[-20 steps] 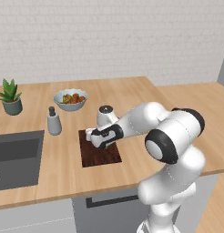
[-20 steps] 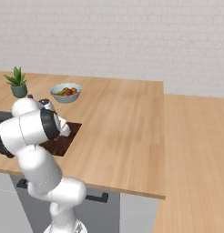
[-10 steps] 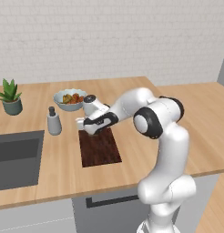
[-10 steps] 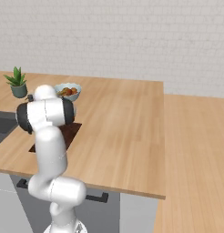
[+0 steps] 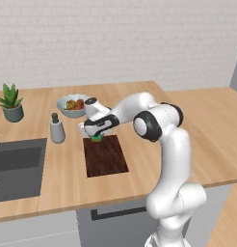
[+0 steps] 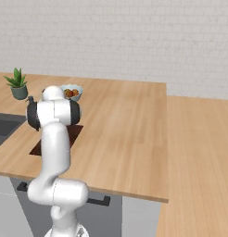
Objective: Pick up the sponge from the counter and clean the cutting board by briefly scrubbing or pressing down on the cutting board. Once finished, release the sponge.
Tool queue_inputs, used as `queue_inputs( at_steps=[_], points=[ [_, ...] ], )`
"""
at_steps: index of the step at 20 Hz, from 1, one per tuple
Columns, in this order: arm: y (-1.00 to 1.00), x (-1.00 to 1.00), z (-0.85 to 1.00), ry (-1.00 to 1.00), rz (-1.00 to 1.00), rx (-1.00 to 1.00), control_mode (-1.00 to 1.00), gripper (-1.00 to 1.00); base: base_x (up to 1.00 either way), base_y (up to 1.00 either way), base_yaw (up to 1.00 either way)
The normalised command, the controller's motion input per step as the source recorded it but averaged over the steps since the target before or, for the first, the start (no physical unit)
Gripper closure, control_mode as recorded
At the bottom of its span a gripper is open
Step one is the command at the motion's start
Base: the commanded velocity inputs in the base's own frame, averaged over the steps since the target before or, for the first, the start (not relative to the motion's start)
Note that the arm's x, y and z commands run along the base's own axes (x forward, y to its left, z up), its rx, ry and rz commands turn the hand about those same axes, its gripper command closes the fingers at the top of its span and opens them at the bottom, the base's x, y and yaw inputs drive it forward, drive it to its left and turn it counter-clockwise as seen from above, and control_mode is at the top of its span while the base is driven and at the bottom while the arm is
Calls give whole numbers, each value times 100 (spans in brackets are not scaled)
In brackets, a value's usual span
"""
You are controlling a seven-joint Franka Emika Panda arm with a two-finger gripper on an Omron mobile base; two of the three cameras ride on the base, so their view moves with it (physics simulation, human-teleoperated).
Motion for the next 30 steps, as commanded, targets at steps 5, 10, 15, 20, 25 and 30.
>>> queue_inputs(
  at_steps=[5,10,15,20,25,30],
  points=[
    [-22,1,-12,1,0,0,-100,100,0,0,0],
    [-29,-19,-5,0,0,0,-100,100,0,0,0],
    [-19,-30,-17,0,-1,0,-100,100,0,0,0],
    [0,-12,-31,0,0,0,-100,100,0,0,0],
    [0,-17,-21,0,0,0,-100,100,0,0,0],
    [0,-27,-22,-6,0,2,-100,100,0,0,0]
  ],
)
